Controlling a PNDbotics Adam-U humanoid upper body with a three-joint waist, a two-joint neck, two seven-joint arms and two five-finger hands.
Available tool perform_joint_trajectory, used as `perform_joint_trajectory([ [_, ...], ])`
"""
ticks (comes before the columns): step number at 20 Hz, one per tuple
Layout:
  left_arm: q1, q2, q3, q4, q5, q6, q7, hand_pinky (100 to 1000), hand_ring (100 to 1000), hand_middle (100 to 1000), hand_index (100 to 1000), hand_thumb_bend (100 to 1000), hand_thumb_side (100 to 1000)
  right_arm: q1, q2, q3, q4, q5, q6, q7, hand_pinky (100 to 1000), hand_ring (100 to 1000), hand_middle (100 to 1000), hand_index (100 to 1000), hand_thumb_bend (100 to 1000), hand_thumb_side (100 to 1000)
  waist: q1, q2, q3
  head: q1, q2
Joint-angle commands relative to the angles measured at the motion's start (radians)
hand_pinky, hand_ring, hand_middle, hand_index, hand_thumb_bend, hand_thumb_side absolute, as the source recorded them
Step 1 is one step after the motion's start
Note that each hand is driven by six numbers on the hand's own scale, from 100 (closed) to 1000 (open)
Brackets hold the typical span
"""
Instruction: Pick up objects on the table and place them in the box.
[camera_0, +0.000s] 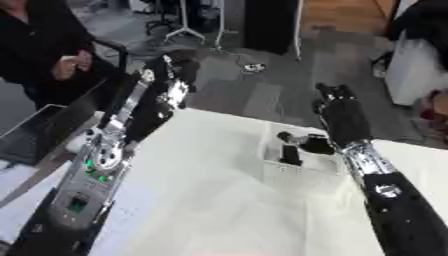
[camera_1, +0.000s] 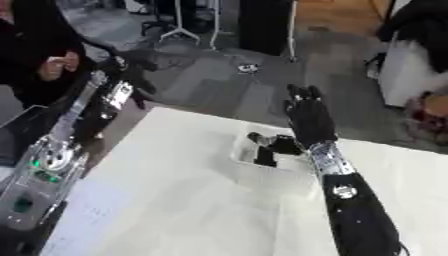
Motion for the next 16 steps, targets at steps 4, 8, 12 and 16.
perform_joint_trajectory([
  [4,-0.018,0.017,0.011,-0.018,0.003,-0.003,0.005,370,576,682,858,160,877,0.072,0.003,0.067,-0.151,-0.536,-0.24,-0.08,327,498,669,759,580,1000,0.004,-0.012,-0.006,-0.006,-0.131],
  [8,-0.015,0.027,0.017,-0.019,0.0,-0.003,0.013,370,576,683,857,160,876,0.236,-0.008,0.183,-0.378,-1.07,-0.43,-0.003,100,270,498,824,513,1000,0.005,-0.012,-0.02,-0.025,-0.205],
  [12,-0.008,0.039,0.023,-0.017,-0.003,-0.002,0.019,369,576,683,857,159,876,0.426,-0.037,0.255,-0.722,-1.548,-0.395,0.108,100,130,338,752,488,1000,0.005,-0.014,-0.046,-0.071,-0.271],
  [16,-0.001,0.047,0.024,-0.015,-0.002,-0.003,0.022,371,577,684,856,160,875,0.473,-0.052,0.277,-0.967,-1.668,-0.32,0.201,100,126,279,631,527,1000,0.006,-0.027,-0.066,-0.161,-0.284],
])
